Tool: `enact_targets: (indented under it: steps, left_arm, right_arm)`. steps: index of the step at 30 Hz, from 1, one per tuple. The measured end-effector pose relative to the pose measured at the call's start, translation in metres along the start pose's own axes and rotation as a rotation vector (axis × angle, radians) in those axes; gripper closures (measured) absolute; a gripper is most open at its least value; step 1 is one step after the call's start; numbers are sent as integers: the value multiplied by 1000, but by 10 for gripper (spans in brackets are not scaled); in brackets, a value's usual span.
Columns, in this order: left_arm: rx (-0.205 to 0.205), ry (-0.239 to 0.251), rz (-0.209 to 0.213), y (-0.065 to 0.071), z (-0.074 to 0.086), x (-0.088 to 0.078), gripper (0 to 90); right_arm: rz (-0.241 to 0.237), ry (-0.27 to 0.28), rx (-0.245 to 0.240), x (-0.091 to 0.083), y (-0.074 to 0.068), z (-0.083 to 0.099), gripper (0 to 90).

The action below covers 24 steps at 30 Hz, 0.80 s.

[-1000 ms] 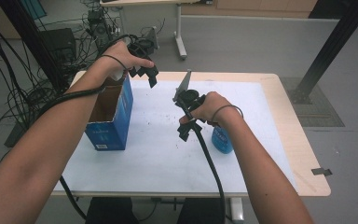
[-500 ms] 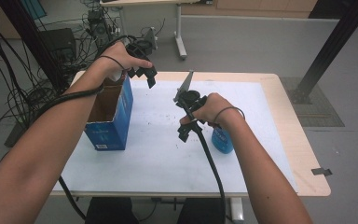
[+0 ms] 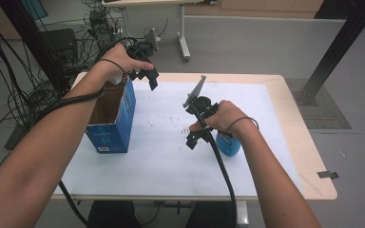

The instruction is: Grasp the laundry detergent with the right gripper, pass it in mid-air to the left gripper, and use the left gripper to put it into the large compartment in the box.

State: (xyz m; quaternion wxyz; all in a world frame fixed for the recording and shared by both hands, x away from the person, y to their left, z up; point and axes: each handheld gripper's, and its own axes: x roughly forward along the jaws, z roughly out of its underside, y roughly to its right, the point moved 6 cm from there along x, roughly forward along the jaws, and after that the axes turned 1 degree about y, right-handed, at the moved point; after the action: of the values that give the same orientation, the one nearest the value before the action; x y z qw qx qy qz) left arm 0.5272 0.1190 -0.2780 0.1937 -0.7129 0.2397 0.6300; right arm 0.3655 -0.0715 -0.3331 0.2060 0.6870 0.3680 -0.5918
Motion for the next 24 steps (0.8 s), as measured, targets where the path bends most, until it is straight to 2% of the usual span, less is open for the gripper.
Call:
enact_targets:
  steps: [6, 12, 16, 17, 22, 24]
  left_arm:
    - [-4, -1, 4, 3, 0, 0, 109]
    - [-18, 5, 7, 5, 0, 2, 109]
    - [-25, 5, 17, 11, 1, 3, 109]
    - [-17, 2, 15, 11, 1, 2, 109]
    - [-50, 24, 18, 19, 2, -4, 109]
    - [-48, 28, 12, 20, 4, -7, 108]
  right_arm:
    - [16, 10, -10, -4, -1, 12, 42]
    - [1, 20, -1, -3, 0, 21, 45]
    - [-9, 33, -17, -6, 4, 28, 43]
    - [-7, 33, -16, -7, 5, 29, 41]
    - [-13, 30, -27, -11, 8, 37, 42]
    - [-2, 21, -43, -12, 11, 40, 42]
